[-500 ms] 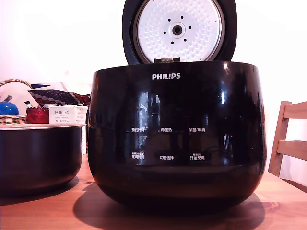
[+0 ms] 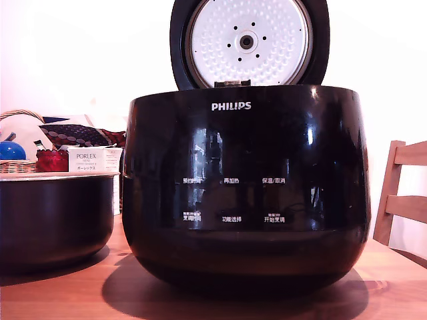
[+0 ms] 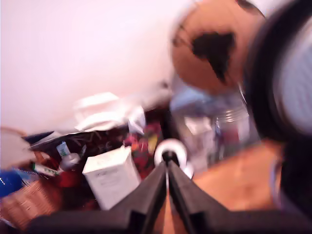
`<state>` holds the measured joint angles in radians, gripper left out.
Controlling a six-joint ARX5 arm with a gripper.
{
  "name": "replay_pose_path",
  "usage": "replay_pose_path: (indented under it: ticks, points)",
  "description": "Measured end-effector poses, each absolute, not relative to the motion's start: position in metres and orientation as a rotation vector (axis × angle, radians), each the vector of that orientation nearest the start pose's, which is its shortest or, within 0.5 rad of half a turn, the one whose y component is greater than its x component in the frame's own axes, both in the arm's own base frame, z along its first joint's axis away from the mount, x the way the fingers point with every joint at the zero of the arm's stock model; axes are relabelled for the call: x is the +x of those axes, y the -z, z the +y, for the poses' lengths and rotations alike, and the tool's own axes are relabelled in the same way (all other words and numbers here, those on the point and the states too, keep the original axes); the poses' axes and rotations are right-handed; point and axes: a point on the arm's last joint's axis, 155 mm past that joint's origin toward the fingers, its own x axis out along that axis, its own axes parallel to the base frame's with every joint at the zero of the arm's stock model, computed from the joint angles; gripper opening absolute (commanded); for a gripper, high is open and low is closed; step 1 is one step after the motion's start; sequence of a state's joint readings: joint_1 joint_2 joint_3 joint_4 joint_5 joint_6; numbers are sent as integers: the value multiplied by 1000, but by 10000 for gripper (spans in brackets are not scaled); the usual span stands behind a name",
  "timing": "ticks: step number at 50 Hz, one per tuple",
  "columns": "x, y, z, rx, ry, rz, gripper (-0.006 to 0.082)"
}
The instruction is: Pick up the metallic pot next to the rice cooker
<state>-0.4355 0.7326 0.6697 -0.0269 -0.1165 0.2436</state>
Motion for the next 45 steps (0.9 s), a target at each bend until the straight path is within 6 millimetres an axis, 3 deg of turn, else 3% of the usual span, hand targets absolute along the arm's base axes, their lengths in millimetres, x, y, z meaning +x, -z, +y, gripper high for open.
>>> replay_pose_path:
  ticks: [7, 21, 33, 45]
  points:
    - [293, -279, -123, 476, 404, 117, -23]
    - [273, -294, -121, 846, 505, 133, -23]
    - [245, -253, -116, 966, 671, 375, -24]
    - [199, -219, -111, 972, 890, 692, -23]
